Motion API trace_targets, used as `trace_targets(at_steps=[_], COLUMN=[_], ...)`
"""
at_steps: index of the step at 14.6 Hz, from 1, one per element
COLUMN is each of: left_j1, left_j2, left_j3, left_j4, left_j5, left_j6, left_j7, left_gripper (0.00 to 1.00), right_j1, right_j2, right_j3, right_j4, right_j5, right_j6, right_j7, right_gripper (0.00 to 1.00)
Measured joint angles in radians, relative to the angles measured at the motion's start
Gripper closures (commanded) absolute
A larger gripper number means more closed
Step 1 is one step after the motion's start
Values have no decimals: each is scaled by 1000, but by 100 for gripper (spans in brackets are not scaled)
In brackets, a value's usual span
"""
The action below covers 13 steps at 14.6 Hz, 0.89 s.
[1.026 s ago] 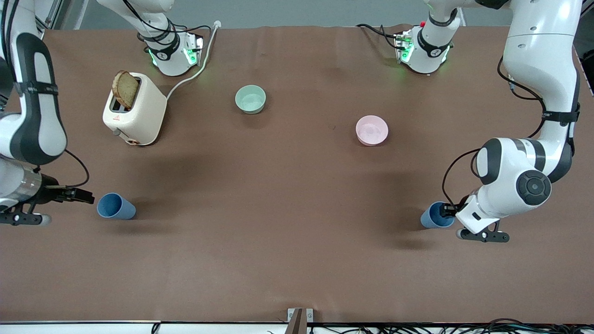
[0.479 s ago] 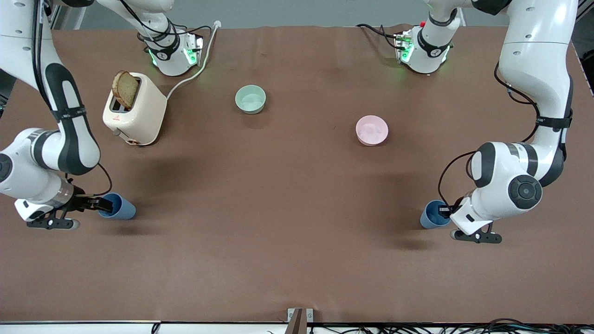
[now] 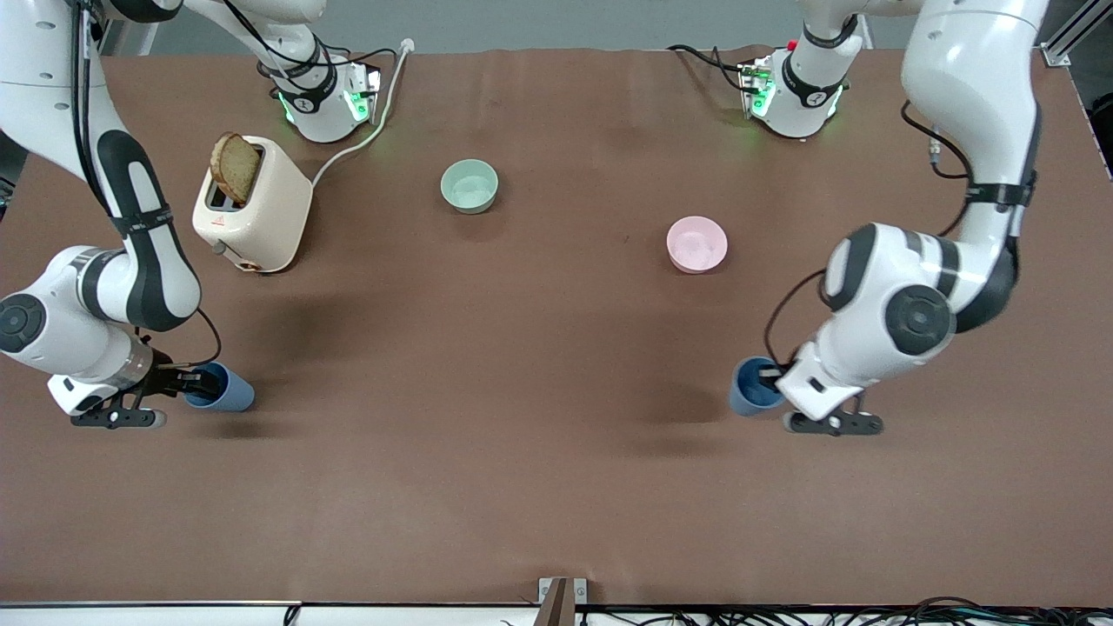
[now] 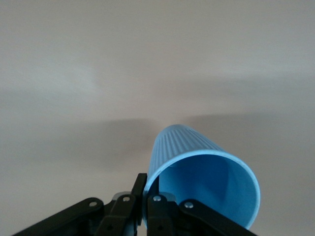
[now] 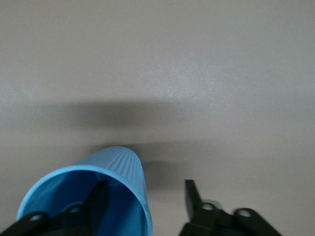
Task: Stack blue cups with both arms
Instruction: 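Carry the blue cup with the left gripper toward the table middle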
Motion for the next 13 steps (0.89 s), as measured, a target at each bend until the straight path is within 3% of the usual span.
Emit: trace_targets(at_steps=[2,7,11,13], left_j1=[-82,-298,-387,-397], left_j2=[0,71,172,203], left_j3=[-32,-36,-35,-35], left_j4=[9,43,75,82], left_j5=[1,1,1,1], left_j6=[0,29,110,138], left_j7=[-175,-493,-643,-664], left_gripper=[100,99,97,76], right_j1=[-1,-1,1,5], right_j2=[0,-10,-72,-126], right_j3=[-1,1,1,8], right_j4=[0,8,67,120], right_j5=[0,1,1,3], right_j6=[0,-15,-182,-319], right_j7=[-7,-9,-6,17], right_gripper=[98,99,99,99])
